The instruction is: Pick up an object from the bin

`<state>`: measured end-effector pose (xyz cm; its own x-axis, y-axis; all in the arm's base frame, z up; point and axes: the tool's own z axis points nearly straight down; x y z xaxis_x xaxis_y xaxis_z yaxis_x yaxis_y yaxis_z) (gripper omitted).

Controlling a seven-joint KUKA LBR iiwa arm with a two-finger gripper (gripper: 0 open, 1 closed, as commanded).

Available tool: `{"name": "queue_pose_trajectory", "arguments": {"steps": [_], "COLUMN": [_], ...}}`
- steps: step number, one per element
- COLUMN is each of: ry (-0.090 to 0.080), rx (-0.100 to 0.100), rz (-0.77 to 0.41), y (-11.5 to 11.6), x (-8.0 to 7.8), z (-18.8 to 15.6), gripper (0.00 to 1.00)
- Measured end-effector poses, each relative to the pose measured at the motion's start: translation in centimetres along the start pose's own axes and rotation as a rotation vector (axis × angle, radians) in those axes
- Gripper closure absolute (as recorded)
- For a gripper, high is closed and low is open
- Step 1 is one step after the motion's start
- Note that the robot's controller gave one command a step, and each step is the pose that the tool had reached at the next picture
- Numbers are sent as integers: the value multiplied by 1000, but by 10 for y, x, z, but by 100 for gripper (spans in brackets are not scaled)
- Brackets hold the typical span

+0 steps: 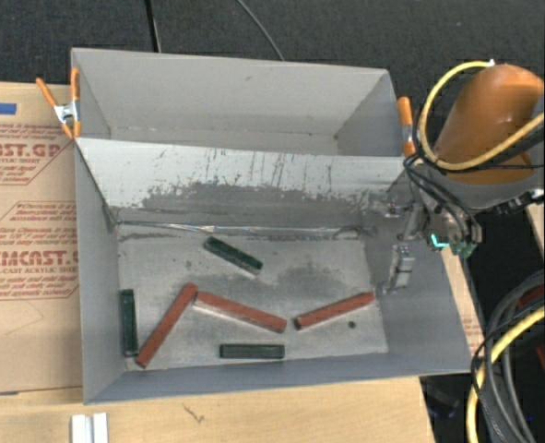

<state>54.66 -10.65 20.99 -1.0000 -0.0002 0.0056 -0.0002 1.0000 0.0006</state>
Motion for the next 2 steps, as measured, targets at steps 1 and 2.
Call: {"name": "queue_pose_trajectory", "arguments": {"steps": [1, 2], "ry": [-8, -16], "rx": [1, 3], "rz": [-1, -5], "y": [0, 6], "x": [-2, -18], "z": [-4, 46], "gripper": [0, 0]}}
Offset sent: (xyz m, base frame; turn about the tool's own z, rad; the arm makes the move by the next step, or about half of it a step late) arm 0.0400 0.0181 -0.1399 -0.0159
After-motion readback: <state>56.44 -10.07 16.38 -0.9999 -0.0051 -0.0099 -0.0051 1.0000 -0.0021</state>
